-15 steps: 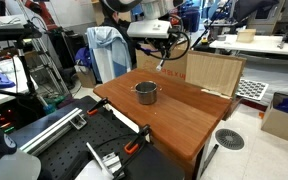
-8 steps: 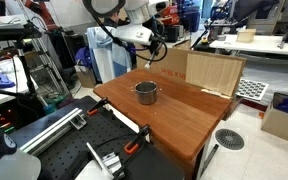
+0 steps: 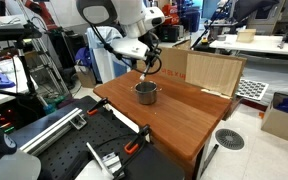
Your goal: Put the marker in the pot
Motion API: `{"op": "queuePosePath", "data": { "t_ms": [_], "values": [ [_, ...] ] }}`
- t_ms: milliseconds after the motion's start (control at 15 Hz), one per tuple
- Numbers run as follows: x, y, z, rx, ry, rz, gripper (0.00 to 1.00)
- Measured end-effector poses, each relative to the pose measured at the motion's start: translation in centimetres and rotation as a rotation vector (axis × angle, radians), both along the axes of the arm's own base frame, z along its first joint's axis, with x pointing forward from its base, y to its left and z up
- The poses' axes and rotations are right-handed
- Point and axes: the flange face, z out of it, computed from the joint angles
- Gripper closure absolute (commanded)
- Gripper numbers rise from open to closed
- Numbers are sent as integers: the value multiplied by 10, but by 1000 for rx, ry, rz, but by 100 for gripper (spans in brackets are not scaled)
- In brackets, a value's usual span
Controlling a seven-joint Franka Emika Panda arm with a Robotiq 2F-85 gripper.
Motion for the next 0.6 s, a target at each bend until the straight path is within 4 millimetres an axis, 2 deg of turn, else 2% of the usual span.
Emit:
{"op": "queuePosePath", "data": {
  "t_ms": [333,600],
  "values": [
    [-7,-19,-28,-7,42,-16,95],
    [-5,-21,-50,-15,70,-20,95]
  ]
}}
